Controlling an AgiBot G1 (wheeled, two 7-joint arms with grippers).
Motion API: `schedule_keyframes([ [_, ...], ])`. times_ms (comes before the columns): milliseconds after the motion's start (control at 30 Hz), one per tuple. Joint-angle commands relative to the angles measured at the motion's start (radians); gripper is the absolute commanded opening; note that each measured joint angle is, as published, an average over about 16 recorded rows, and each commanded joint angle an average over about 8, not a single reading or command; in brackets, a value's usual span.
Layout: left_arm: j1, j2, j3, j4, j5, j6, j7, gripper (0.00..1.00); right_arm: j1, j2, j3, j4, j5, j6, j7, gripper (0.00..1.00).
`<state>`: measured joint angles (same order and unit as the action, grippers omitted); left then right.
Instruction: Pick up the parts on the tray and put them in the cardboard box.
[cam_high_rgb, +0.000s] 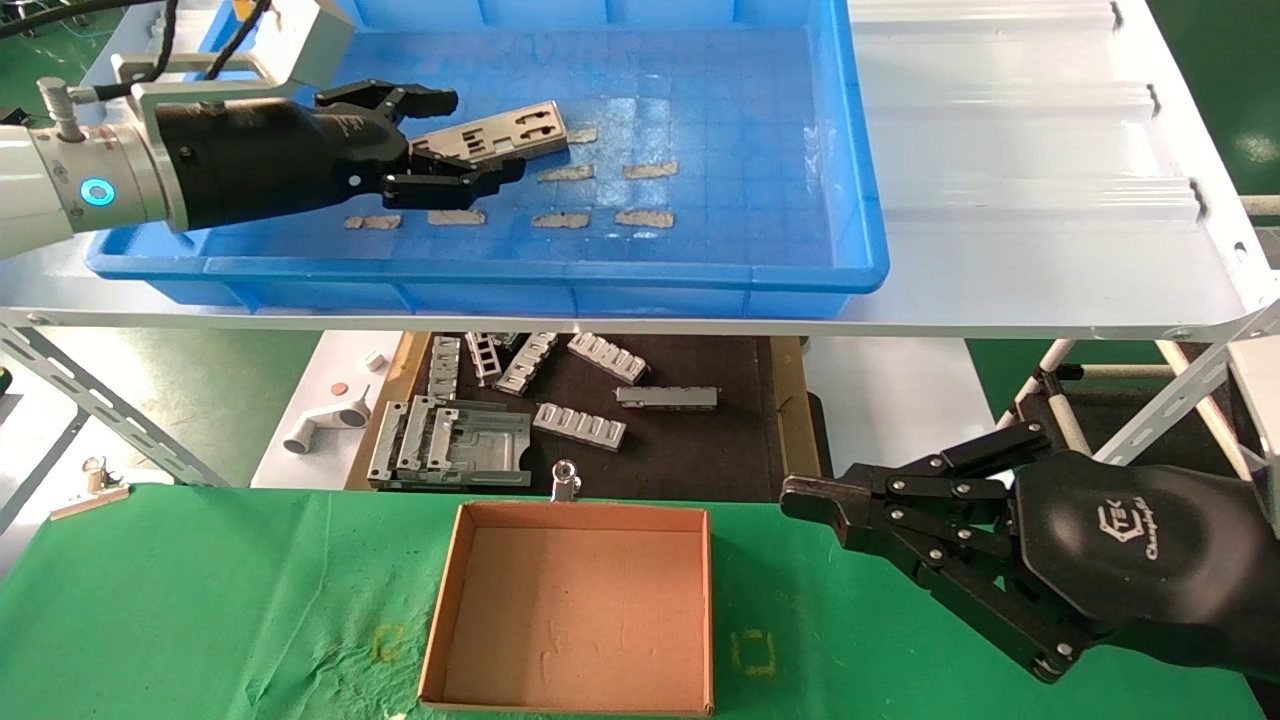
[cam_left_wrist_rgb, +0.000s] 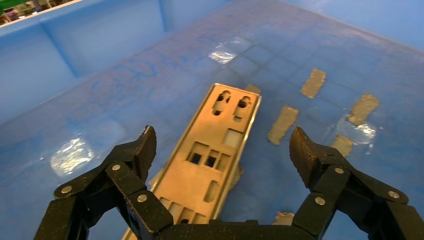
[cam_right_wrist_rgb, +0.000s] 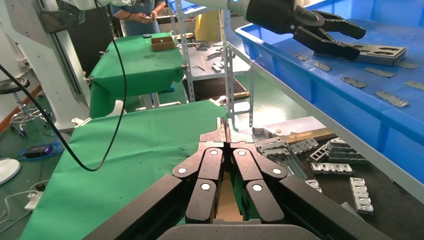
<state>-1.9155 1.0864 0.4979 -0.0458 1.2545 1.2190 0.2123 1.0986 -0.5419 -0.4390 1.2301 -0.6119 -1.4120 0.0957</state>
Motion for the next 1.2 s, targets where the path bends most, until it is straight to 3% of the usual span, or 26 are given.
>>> schedule_keyframes([
  [33, -0.003, 0.003, 0.000, 0.011, 0.001, -0.004, 0.002, 0.00, 0.000, 0.000, 0.000, 0.000, 0.000, 0.000, 0.000, 0.00],
  [533, -0.006, 0.013, -0.001, 0.040, 0.000, -0.094, 0.025, 0.00, 0.000, 0.000, 0.000, 0.000, 0.000, 0.000, 0.000, 0.00],
  [1200, -0.009, 0.015, -0.006, 0.043, -0.007, -0.120, 0.037, 0.00, 0.000, 0.000, 0.000, 0.000, 0.000, 0.000, 0.000, 0.00],
])
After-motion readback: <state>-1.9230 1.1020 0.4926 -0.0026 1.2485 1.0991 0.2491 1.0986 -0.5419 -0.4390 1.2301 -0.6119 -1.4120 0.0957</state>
